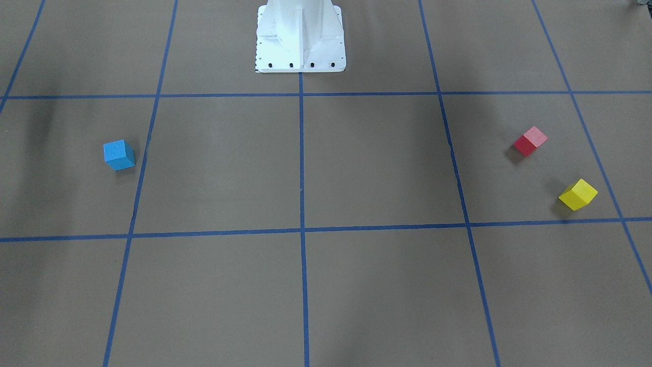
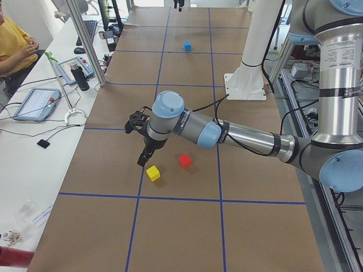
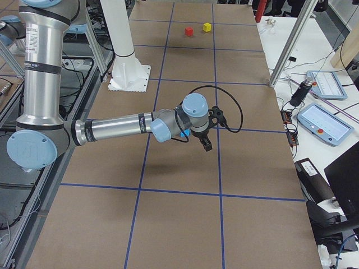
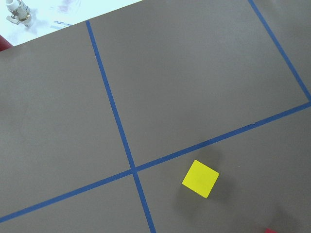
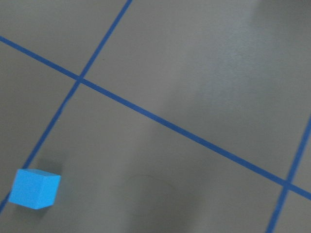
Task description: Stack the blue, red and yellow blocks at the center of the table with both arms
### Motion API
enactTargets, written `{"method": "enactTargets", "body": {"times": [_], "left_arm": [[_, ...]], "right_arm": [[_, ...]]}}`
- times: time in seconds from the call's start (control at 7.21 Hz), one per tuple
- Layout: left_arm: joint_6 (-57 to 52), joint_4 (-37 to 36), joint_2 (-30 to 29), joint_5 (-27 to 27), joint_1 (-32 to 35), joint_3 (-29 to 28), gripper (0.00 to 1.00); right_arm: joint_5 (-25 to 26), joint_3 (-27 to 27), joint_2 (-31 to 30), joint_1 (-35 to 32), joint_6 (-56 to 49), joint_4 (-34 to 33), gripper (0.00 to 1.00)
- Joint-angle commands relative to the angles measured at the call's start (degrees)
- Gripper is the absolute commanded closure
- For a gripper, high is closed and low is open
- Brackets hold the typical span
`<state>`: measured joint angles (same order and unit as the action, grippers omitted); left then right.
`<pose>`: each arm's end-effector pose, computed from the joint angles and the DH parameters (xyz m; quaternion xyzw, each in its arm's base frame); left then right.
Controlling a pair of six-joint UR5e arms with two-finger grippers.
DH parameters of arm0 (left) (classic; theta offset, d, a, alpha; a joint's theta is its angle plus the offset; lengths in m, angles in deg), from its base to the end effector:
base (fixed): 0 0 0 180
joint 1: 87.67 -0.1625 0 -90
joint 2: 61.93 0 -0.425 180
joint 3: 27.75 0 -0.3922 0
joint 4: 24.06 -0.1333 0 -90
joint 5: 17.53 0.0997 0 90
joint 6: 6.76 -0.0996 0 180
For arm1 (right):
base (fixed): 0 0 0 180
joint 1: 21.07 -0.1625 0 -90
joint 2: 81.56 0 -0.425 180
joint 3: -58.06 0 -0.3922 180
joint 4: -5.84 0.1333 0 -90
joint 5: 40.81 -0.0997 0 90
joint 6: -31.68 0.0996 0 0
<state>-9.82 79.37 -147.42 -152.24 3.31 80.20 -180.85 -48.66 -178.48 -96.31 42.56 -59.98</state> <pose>-0.0712 -0.4678 0.5131 0.2278 0.3621 0.1047 0.8978 -0.0605 -0.4532 0.5150 0.1684 -0.4531 -0.1529 0.8619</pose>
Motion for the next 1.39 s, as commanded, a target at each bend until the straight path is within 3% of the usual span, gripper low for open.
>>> {"method": "enactTargets", "body": {"times": [0.0,0.28,0.56,0.97,1.11,1.25], "left_arm": [[-0.1,0.1,0.1,0.0,0.0,0.2,0.0],[0.1,3.0,0.8,0.0,0.0,-0.1,0.0],[0.1,3.3,0.9,0.0,0.0,-0.2,0.0],[0.1,3.3,0.9,0.0,0.0,-0.2,0.0],[0.0,3.3,0.9,0.0,0.0,-0.3,0.0],[0.0,3.3,0.9,0.0,0.0,-0.3,0.0]], "right_arm": [[10.9,-0.8,-0.5,13.4,22.5,8.0,0.01],[23.0,-2.4,-1.0,25.1,34.4,8.0,0.01],[31.4,-3.1,-0.6,34.6,40.6,8.1,0.01],[32.9,-2.2,0.1,38.1,40.1,8.3,0.05],[32.8,-1.4,0.1,38.4,39.7,8.3,0.37],[32.0,-1.2,0.6,38.3,38.2,8.3,0.84]]}}
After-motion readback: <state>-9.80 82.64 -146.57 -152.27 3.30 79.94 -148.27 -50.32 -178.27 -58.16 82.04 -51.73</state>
